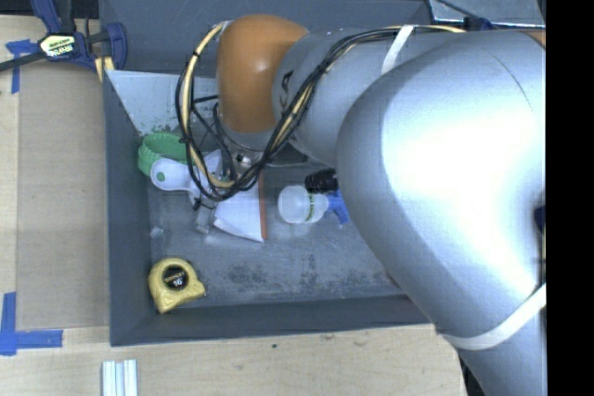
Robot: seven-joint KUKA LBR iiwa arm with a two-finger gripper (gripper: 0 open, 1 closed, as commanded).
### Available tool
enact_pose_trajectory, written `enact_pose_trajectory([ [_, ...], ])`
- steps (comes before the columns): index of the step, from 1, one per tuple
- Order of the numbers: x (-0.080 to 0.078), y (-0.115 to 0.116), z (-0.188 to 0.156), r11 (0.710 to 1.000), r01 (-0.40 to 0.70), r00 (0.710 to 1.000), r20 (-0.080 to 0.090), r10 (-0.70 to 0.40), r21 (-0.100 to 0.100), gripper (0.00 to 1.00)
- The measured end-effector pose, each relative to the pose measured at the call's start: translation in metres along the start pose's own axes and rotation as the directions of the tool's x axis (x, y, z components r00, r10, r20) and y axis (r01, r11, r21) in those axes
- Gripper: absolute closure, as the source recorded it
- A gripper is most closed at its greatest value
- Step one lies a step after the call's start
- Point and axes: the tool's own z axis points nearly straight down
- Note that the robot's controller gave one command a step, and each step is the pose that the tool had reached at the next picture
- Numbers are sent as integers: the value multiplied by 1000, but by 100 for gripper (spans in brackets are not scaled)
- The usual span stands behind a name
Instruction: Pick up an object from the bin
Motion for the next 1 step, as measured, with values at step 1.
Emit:
enact_pose_trajectory([
  [1,28,39,-2,894,448,894,-7,-448,26,100],
])
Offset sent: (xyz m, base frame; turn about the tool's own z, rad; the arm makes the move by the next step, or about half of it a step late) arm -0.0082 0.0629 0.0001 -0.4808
